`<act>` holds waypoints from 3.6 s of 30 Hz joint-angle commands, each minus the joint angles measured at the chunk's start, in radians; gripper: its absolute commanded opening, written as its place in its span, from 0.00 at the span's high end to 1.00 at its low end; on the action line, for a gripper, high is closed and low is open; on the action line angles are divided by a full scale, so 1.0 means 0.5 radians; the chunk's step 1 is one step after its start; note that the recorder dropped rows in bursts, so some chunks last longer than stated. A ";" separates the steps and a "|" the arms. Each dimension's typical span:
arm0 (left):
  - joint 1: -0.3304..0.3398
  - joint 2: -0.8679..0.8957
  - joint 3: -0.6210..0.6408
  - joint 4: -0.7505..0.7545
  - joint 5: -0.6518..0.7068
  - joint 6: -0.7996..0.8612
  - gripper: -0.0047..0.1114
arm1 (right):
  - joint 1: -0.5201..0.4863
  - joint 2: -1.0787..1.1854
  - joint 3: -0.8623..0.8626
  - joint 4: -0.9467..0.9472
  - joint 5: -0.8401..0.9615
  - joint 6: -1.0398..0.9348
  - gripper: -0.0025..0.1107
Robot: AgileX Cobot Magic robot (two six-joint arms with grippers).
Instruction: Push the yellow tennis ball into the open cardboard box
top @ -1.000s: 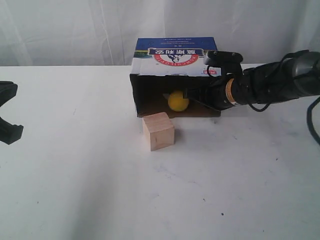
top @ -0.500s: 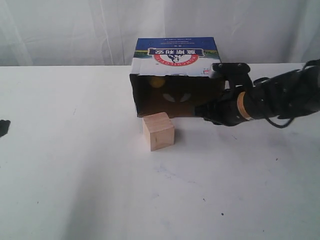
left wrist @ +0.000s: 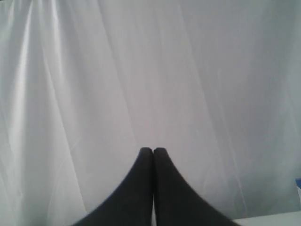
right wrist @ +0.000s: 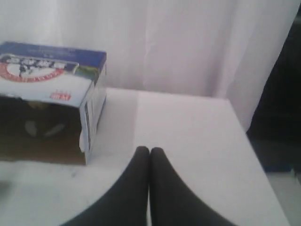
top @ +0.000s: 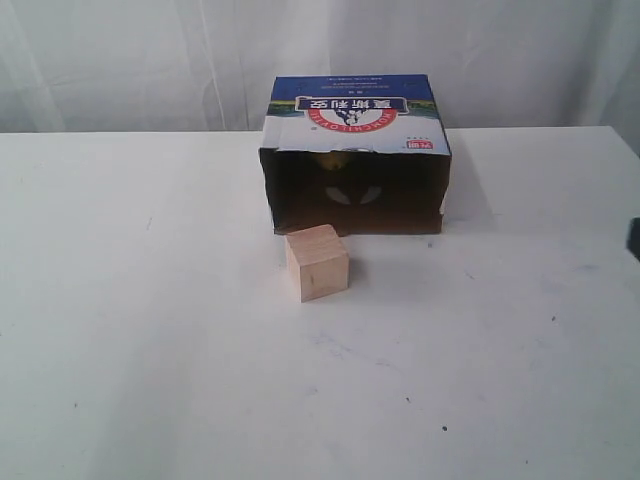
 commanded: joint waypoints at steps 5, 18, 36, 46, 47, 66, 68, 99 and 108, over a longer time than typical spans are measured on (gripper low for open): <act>0.011 -0.021 0.605 -0.039 -0.129 -0.213 0.96 | -0.003 -1.147 0.428 0.187 -0.096 -0.121 0.98; 0.011 -0.017 0.717 -0.039 -0.236 -0.245 0.96 | -0.003 -1.385 0.712 0.614 -0.129 0.026 0.98; 0.011 -0.017 0.717 -0.039 -0.252 -0.236 0.96 | -0.007 -1.385 0.740 0.475 0.042 0.020 0.98; 0.011 -0.017 0.717 -0.039 -0.259 -0.236 0.96 | -0.198 -1.385 0.721 1.860 0.113 -2.338 0.98; 0.011 -0.017 0.717 -0.039 -0.259 -0.236 0.96 | -0.258 -1.385 0.706 2.137 0.128 -2.677 0.98; 0.011 -0.017 0.717 -0.039 -0.255 -0.236 0.96 | -0.669 -1.385 0.766 3.235 0.127 -3.423 0.98; 0.011 -0.017 0.717 -0.039 -0.255 -0.236 0.96 | -0.669 -1.385 0.766 3.229 0.123 -3.423 0.98; 0.314 0.246 0.944 2.561 0.398 -2.751 0.96 | -0.669 -1.385 0.766 3.229 0.131 -3.428 0.98; 0.755 0.070 0.994 3.470 1.597 -3.811 0.96 | -0.669 -1.385 0.766 3.229 0.131 -3.428 0.98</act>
